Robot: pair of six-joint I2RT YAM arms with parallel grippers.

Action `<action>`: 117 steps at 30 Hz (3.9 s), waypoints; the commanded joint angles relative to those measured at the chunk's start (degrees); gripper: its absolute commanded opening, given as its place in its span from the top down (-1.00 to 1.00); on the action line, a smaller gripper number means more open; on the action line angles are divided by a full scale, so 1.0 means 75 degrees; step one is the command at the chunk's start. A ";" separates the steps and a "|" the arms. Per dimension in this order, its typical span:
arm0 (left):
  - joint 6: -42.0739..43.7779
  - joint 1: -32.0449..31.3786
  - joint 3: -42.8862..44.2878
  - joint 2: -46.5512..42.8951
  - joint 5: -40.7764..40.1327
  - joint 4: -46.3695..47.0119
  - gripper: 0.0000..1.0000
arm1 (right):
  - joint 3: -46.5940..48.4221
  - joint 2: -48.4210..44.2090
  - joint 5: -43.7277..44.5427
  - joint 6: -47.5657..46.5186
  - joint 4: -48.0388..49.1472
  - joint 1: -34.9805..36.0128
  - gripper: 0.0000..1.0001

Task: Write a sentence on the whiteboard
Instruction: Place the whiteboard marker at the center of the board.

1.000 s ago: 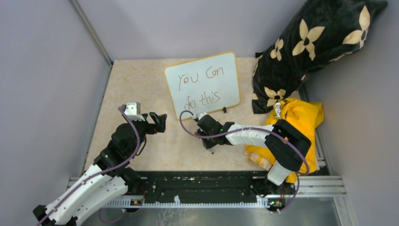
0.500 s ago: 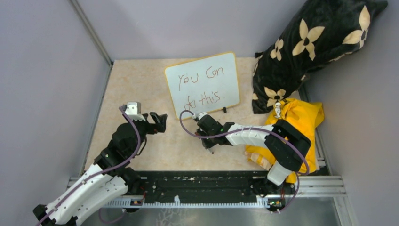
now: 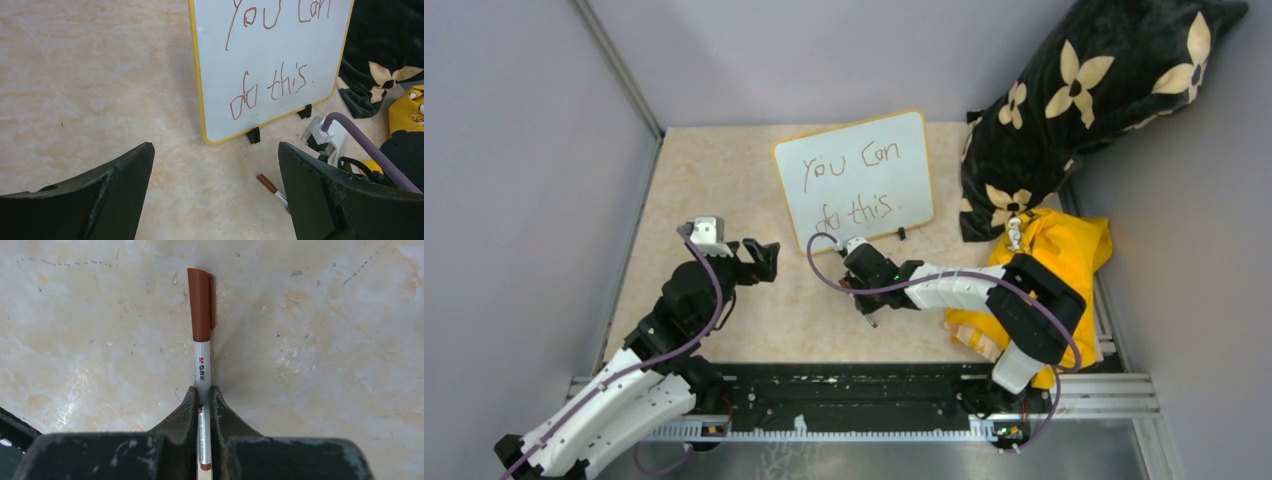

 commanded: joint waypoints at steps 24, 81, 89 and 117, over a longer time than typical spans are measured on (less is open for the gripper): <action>-0.3254 0.0007 -0.1047 0.1428 0.5154 0.3777 -0.88 | -0.3166 -0.5673 -0.1726 0.0286 0.4313 0.0203 1.00; -0.0147 0.0007 0.0409 0.0193 0.0595 0.0009 -0.98 | -0.0910 -0.1963 0.0046 0.0086 0.0357 0.0094 1.00; -0.0132 0.0007 0.0031 -0.0091 0.0663 0.0255 -0.98 | -0.0832 -0.1121 0.0044 0.0235 0.0194 -0.0089 1.00; -0.0425 0.0001 0.0095 -0.0112 0.0444 -0.0068 -0.98 | -0.1331 -0.1285 0.0315 0.0714 0.0374 -0.0218 0.18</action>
